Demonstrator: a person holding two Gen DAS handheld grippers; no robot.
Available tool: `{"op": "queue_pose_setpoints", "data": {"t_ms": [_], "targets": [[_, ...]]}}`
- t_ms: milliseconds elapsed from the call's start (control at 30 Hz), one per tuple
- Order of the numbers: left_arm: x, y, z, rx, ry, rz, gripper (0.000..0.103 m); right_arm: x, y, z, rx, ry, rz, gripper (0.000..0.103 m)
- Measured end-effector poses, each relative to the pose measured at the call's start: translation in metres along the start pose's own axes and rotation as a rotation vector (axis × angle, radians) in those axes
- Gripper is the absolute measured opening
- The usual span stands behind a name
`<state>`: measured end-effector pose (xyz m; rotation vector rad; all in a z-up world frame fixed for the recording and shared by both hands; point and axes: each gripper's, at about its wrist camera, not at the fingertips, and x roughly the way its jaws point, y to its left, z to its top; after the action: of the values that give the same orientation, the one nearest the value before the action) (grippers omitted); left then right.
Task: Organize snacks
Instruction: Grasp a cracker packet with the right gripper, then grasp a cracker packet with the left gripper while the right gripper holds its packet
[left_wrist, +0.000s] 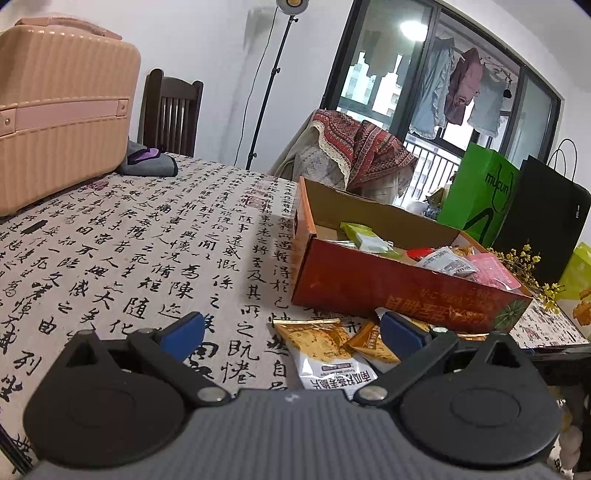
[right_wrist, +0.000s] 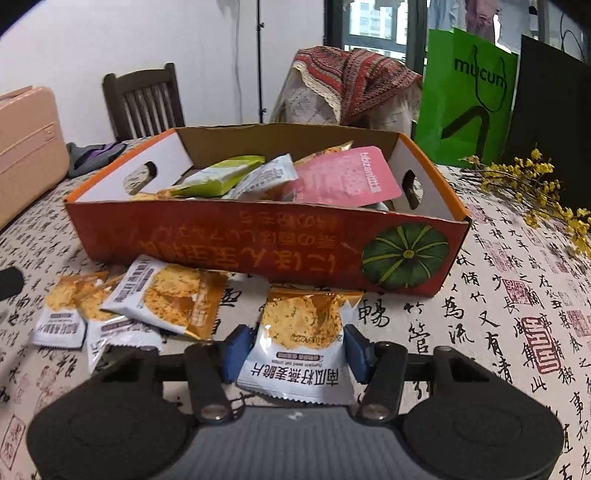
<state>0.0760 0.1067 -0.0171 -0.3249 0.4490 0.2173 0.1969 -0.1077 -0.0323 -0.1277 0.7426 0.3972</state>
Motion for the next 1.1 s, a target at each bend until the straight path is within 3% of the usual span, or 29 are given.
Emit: {"op": "queue_pose_setpoints", "data": {"t_ms": [33, 400, 667, 900, 1100], "targets": [[0.0, 0.0, 0.0, -0.001, 0.001, 0.001, 0.103, -0.003, -0.001, -0.001, 0.001, -0.008, 0.007, 0.045], [0.002, 0.0, 0.0, -0.003, 0.006, 0.007, 0.103, -0.051, -0.043, -0.016, 0.09, -0.22, 0.038, 0.044], [0.002, -0.001, 0.0, -0.002, 0.003, 0.018, 0.103, -0.039, -0.066, -0.027, 0.186, -0.246, 0.057, 0.044], [0.003, -0.019, 0.004, 0.086, 0.029, 0.11, 0.103, -0.045, -0.068, -0.031, 0.183, -0.284, 0.068, 0.045], [0.021, -0.038, 0.004, 0.186, 0.12, 0.187, 0.103, -0.05, -0.069, -0.032, 0.19, -0.307, 0.079, 0.045]]}}
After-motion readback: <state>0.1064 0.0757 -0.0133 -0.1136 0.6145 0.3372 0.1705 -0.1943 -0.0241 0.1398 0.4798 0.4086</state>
